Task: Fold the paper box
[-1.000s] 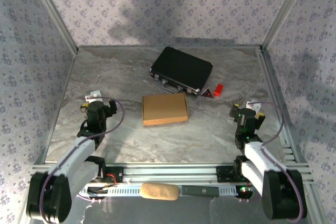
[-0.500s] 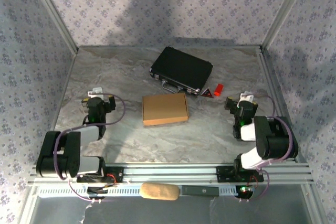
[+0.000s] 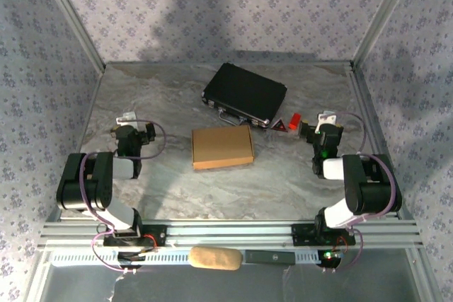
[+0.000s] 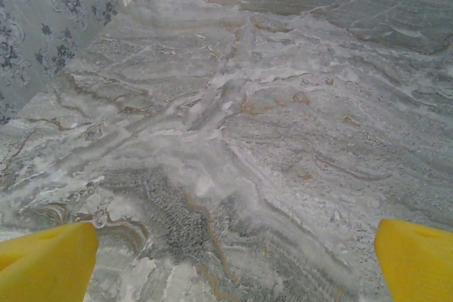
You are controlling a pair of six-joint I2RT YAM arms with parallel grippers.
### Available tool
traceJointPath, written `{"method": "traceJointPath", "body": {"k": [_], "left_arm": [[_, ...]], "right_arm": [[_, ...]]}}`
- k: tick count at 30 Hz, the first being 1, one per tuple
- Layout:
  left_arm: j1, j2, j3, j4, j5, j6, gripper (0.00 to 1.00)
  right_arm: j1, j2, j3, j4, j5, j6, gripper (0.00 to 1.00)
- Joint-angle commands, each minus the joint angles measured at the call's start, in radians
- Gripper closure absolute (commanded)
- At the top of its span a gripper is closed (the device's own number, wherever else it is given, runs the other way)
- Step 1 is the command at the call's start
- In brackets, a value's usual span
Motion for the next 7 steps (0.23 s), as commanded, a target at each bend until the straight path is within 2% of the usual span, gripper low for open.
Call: {"method": "traceJointPath", "body": {"k": [1,7], "left_arm": [[0.004,-0.007,0.016,-0.009,0.024,-0.012,0.00],[0.003,-0.011,0.018,-0.017,0.023,-0.012,0.00]], "right_arm": [[0.002,0.015,0.017,-0.019,0.027,-0.024,0.01],[0.002,0.012,0.013,-0.008,0.040,-0.021,0.01]]}}
